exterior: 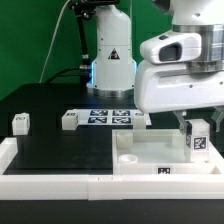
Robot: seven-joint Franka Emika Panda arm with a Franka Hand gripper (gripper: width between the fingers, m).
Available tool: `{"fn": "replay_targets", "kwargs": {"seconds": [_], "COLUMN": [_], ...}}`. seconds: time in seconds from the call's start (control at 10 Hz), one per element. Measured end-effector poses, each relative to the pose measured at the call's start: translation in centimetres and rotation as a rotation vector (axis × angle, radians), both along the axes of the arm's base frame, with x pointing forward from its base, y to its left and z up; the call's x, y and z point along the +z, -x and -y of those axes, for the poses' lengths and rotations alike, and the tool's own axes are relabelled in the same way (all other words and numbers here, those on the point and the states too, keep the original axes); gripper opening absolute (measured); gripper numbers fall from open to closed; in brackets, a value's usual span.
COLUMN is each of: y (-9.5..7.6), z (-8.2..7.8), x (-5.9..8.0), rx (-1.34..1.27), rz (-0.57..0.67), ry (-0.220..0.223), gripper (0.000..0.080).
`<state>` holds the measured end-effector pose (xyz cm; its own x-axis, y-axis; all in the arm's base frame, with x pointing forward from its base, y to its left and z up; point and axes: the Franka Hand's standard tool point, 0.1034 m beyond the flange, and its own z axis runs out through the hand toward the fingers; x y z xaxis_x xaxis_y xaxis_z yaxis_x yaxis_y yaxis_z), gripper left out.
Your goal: Assemble one leg
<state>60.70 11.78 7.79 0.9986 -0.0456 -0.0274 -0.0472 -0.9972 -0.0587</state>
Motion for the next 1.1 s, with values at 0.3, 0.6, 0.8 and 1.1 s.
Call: {"fn": "replay_targets", "kwargs": {"seconds": [0.3,0.6,0.8,1.1], "y": [0.07,0.09,0.05,0.08], "z": [0.01,0.11,0.13,0.03], "x": [0.00,-0.01,0.03,0.01], "rx": [-0.410,-0.742,-0.918,-0.851], "rz": [-0.029,-0.047,-0.063,-0.060], "ry": [0.014,0.027,0.036,0.033], "gripper": [0.0291,0.0292,0.0292,0.0505]}}
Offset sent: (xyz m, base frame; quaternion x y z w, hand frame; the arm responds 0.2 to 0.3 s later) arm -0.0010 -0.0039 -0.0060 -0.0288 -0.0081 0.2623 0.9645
